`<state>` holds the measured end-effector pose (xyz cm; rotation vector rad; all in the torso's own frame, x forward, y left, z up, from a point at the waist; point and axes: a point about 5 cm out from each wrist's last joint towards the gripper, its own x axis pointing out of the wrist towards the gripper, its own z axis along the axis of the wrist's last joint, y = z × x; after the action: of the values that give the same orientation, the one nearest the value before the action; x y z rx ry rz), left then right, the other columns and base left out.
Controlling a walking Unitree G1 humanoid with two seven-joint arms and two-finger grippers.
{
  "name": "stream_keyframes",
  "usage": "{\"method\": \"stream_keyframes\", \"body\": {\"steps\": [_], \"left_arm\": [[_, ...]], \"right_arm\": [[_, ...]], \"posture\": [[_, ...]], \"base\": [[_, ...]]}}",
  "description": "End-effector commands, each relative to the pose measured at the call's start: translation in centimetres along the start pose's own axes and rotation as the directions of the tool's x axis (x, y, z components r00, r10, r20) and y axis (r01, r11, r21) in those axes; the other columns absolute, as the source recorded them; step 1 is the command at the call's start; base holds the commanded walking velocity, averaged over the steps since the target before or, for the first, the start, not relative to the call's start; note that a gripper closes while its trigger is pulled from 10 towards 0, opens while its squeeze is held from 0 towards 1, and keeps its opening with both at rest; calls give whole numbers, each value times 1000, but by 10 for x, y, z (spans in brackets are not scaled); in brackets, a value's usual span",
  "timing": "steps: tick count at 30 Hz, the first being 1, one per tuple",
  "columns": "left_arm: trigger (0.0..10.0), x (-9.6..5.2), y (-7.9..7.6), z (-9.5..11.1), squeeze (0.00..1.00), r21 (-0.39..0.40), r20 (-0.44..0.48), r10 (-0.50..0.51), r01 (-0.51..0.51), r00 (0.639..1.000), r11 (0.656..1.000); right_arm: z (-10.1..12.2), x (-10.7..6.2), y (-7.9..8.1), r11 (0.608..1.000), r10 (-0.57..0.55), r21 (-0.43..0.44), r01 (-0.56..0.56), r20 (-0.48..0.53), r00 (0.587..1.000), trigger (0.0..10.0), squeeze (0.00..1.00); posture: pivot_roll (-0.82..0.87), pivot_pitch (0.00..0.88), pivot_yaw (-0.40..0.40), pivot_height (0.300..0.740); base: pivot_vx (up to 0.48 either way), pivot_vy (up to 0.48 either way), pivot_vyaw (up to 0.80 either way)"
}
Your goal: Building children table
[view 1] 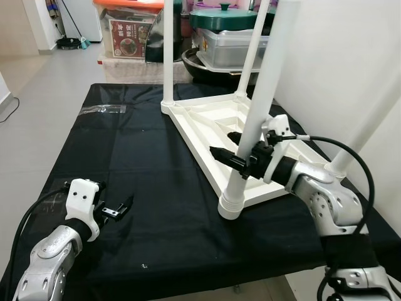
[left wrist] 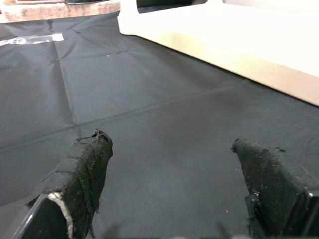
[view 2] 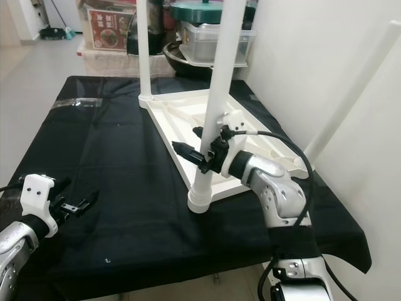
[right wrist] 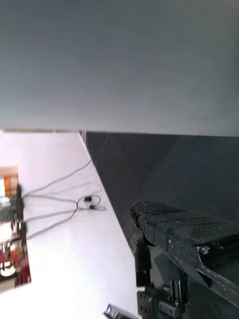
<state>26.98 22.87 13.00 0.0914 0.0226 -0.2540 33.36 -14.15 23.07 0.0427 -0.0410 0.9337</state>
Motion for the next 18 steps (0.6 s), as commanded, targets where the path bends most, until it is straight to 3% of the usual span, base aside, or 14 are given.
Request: {"method": "stream_keyframes", "body": {"steps": [1, 3, 4, 6, 7, 8, 10, 11, 12, 13, 14, 15, 16, 18], "left_arm": [[10000, -3, -1, -2, 0, 24, -13, -12, 13, 1000, 1000], [10000, -3, -1, -2, 0, 24, -13, -14, 15, 1000, 1000], [10000, -3, -1, -2, 0, 24, -13, -16, 17, 1000, 1000], [10000, -3, -2, -2, 0, 24, -13, -18, 18, 1000, 1000], [10000, -2, -2, -2, 0, 25, -12, -19, 20, 1000, 999], [10000, -2, -1, -2, 0, 26, -12, -20, 20, 1000, 999], [10000, -2, -1, -2, 0, 28, -12, -22, 22, 1000, 999], [10000, -2, -1, -2, 0, 28, -12, -22, 22, 1000, 999], [10000, -2, -2, -2, 0, 28, -13, -24, 24, 1000, 999], [10000, -1, -3, -2, 0, 27, -13, -26, 26, 1000, 999], [10000, -1, -3, -2, 0, 27, -13, -26, 26, 1000, 999], [10000, -1, -3, -3, 0, 27, -13, -27, 28, 1000, 999], [10000, -1, -4, -3, 0, 25, -14, -30, 31, 999, 999], [10000, 0, -6, -3, 0, 24, -14, -34, 34, 999, 999]], "right_arm": [[3, 9, 6, 999, 51, -15, -50, 15, 999, 9804, 0], [3, 10, 6, 998, 60, -18, -60, 18, 998, 9373, 0], [3, 11, 6, 997, 70, -20, -69, 22, 997, 8039, 0], [3, 12, 6, 996, 82, -23, -81, 25, 996, 8039, 0], [0, 13, 4, 998, 64, -24, -63, 19, 998, 0, 0], [-1, 13, 3, 999, 48, -25, -48, 14, 999, 0, 0], [-17, 14, -12, 990, -130, -70, 125, -67, 989, 0, 0], [-17, 14, -12, 990, -130, -70, 125, -67, 989, 0, 0], [-26, 12, -23, 953, -303, -58, 298, -105, 947, 0, 0], [-33, 7, -33, 882, -471, -38, 470, -118, 874, 0, 0], [-33, 7, -33, 882, -471, -38, 470, -118, 874, 0, 0], [-37, 3, -39, 823, -565, -17, 568, -126, 815, 0, 0], [-45, -5, -44, 718, -688, -9, 696, -160, 708, 0, 0], [-53, -19, -47, 565, -810, -18, 825, -202, 551, 0, 0]], "posture": [[110, 0, -126, 740], [110, 0, -126, 740], [112, 0, -126, 740], [112, 0, -126, 740], [110, 0, -126, 740], [110, 0, -126, 740], [109, 0, -126, 740], [109, 0, -126, 740], [107, 0, -125, 740], [102, 0, -123, 740], [102, 0, -123, 740], [101, 0, -121, 740], [99, 0, -117, 740], [93, 0, -112, 740]], "base": [[0, 0, 0], [0, 0, 0], [0, 0, 0], [0, 0, 0], [0, 0, 0], [0, 0, 0], [0, 0, 0], [0, 0, 0], [0, 0, 0], [0, 0, 0], [0, 0, 0], [0, 0, 0], [0, 0, 0], [0, 0, 0]]}}
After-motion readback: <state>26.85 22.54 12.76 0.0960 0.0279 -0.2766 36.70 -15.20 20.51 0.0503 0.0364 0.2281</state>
